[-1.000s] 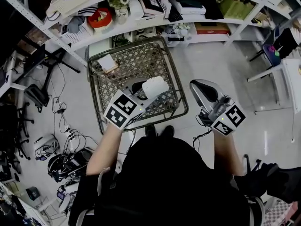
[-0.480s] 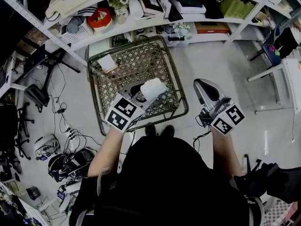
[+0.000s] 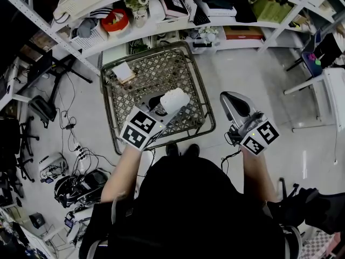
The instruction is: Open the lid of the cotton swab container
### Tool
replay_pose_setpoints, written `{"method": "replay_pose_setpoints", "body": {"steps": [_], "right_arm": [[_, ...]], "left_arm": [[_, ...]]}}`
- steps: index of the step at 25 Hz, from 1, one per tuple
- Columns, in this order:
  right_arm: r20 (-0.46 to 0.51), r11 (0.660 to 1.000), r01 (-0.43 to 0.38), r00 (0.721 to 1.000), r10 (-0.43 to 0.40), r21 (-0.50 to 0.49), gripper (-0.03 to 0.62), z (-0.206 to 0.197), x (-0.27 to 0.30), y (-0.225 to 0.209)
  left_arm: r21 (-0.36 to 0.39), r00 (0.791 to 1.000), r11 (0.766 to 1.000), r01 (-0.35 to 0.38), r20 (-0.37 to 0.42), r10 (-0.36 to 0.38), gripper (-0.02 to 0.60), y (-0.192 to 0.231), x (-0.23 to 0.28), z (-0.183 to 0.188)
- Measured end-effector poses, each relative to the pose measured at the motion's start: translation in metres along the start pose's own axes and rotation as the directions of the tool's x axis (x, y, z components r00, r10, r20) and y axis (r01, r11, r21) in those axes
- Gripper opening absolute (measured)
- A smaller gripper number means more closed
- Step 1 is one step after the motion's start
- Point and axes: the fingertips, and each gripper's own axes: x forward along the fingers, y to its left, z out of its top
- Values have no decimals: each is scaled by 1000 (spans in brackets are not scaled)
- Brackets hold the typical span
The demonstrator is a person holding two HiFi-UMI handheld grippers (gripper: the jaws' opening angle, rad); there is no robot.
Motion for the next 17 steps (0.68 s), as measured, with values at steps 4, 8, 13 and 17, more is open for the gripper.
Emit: {"method": "replay_pose_setpoints", "body": {"steps": [4, 8, 13, 17], "right_arm": [[1, 1000, 2, 1000, -2, 0, 8, -1, -2, -1], [4, 1000, 5, 1000, -5, 7, 8, -1, -5, -1], [2, 1000, 9, 1000, -9, 16, 8, -2, -6, -2], [1, 1000, 15, 1000, -15, 22, 8, -4, -8, -5]], "left_arm": [[2, 1000, 1000, 0, -1, 0, 202, -1, 1, 0], [3, 1000, 1000, 1, -5, 0, 202, -3, 1, -2], [6, 1000, 1000, -1, -5, 2, 202, -3, 1, 0], [7, 1000, 1000, -1, -7, 1, 202, -4, 3, -1]]}}
